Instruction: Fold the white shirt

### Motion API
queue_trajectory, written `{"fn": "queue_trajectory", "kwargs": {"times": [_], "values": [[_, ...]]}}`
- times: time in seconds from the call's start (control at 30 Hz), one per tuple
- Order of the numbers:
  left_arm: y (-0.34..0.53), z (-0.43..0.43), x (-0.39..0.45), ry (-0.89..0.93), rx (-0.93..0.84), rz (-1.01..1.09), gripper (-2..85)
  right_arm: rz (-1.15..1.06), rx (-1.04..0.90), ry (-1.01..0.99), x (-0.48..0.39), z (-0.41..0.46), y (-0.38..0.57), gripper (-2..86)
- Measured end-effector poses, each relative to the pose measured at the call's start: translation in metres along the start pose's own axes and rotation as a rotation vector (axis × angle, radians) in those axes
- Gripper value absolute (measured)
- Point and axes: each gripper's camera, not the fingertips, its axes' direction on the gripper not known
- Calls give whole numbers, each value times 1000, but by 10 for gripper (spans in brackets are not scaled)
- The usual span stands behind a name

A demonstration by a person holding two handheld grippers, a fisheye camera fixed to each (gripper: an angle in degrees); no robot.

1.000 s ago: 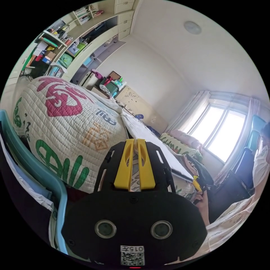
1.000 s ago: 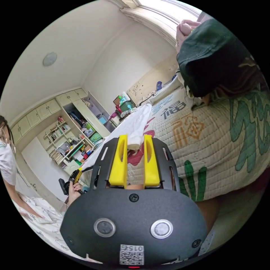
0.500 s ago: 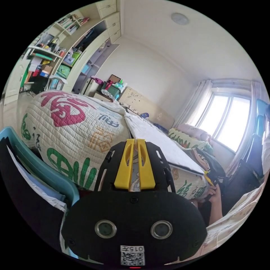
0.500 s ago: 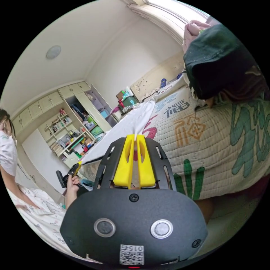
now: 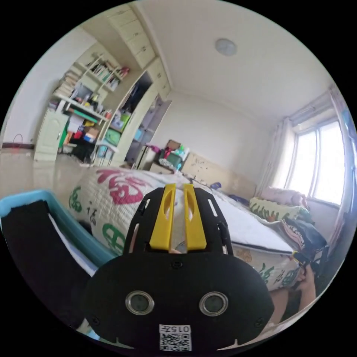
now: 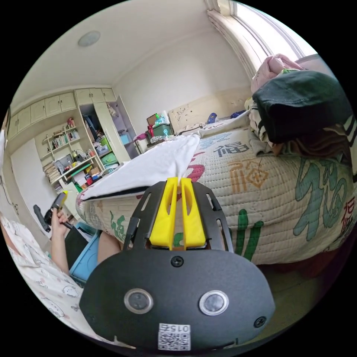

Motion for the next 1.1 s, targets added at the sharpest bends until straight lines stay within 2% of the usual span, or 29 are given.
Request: {"fn": "queue_trajectory", "kwargs": {"times": [0.07,0.2,0.33,0.47,0.6,0.67,0.8,0.87,0.97,1.1], "values": [[2,11,28,83,-16,135,58,-6,20,-2,16,-1,11,9],[10,50,68,230,-107,268,65,39,42,-92,68,-10,30,18],[18,99,133,407,-194,502,72,129,59,-169,153,-45,52,42],[32,148,212,605,-242,783,72,219,215,28,238,-117,69,39],[36,210,274,783,-305,811,53,179,300,92,285,-145,54,37],[49,262,320,842,-426,843,62,80,296,86,299,-128,31,44],[94,350,377,796,-670,872,80,6,230,105,337,-57,-5,76],[126,396,397,778,-816,862,95,100,136,91,406,11,-26,110],[155,420,404,742,-850,885,103,254,38,195,515,89,-34,145],[185,426,410,678,-882,993,105,429,-21,226,643,152,-25,168]]}}
